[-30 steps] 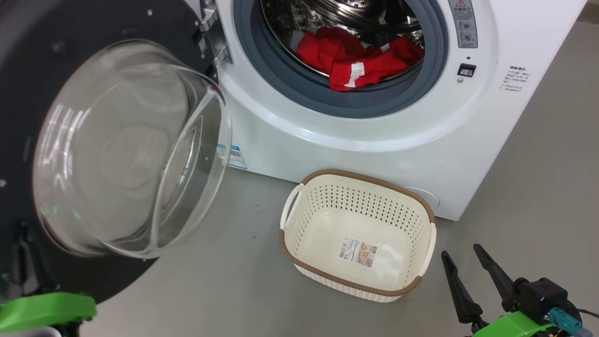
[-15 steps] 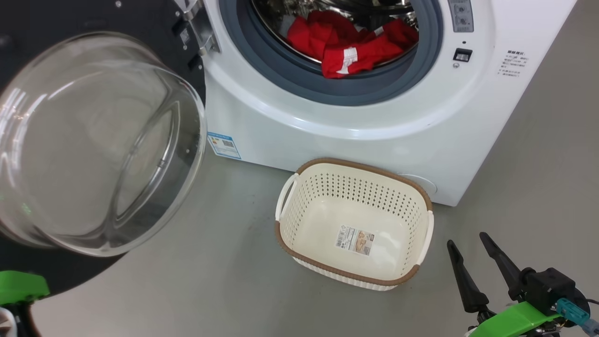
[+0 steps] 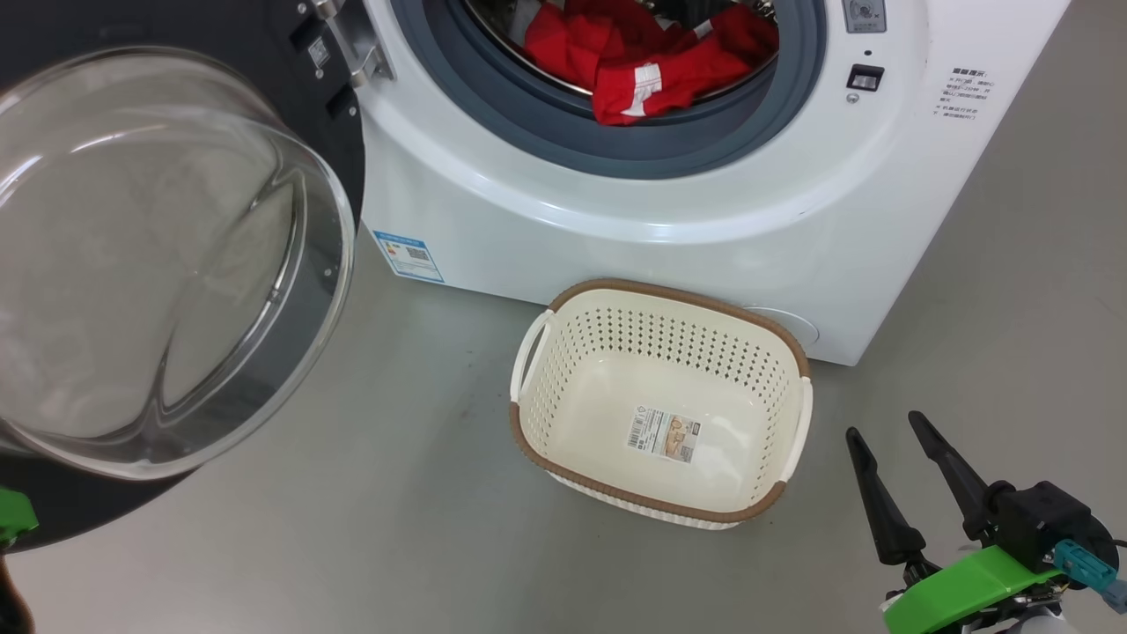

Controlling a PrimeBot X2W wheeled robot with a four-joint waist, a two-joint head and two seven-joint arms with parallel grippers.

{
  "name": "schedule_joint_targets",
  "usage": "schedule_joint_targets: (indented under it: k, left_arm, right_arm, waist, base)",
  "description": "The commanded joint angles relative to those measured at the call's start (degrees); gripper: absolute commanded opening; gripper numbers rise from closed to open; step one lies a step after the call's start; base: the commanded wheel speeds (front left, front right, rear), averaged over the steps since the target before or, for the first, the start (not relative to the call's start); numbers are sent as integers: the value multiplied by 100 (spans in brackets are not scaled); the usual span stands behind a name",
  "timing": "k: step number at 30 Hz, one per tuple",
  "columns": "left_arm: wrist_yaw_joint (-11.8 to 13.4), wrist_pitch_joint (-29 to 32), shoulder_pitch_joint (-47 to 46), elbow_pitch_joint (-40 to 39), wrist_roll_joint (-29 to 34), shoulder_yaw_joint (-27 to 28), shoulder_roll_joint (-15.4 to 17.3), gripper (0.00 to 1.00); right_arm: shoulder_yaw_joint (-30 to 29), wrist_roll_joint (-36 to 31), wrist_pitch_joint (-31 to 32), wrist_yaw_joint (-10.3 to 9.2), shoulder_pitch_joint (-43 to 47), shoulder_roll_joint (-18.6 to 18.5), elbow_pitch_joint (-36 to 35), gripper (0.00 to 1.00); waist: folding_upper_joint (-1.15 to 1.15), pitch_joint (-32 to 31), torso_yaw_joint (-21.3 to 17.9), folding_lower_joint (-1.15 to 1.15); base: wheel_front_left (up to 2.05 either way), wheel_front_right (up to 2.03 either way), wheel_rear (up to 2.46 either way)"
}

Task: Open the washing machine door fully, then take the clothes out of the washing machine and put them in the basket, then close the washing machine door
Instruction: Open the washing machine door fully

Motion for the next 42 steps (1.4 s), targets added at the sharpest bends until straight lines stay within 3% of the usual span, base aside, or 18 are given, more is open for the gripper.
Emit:
schedule_joint_targets:
  k: [1, 14, 27, 36, 38, 39, 42]
  left_arm:
    - [-11, -27, -122, -86, 39, 178, 348, 0]
    - [-129, -27, 298, -38, 11, 31, 259, 0]
    - [-134, -27, 1459, -981, -452, -999, -80, 0]
    - [-135, -27, 2351, -1717, -558, -1663, -206, 0]
    - [-135, -27, 2452, -1779, -651, -1863, -210, 9]
    - [-135, -27, 2452, -1779, -651, -1863, -210, 9]
    - [-135, -27, 2562, -1832, -765, -2145, -211, 33]
  right_arm:
    - [145, -48, -78, 28, -140, -46, -141, 100]
    - [174, -37, -78, 28, -71, 96, -59, 100]
    - [180, -13, -78, 28, 146, 269, -22, 100]
    - [162, 5, -78, 28, 212, 357, -26, 100]
    - [136, 2, -78, 28, 213, 366, -40, 100]
    - [136, 2, -78, 28, 213, 366, -40, 100]
    - [85, -6, -78, 28, 208, 366, -53, 100]
  waist:
    - [0, -7, -2, 0]
    - [0, -353, 15, 0]
    - [0, -754, 33, 0]
    - [0, -892, -247, 0]
    - [0, -887, -333, 0]
    - [0, -887, -333, 0]
    - [0, -855, -470, 0]
  base:
    - [0, 0, 0]
    - [0, 0, 0]
    - [0, 0, 0]
    - [0, 0, 0]
    - [0, 0, 0]
    - [0, 0, 0]
    - [0, 0, 0]
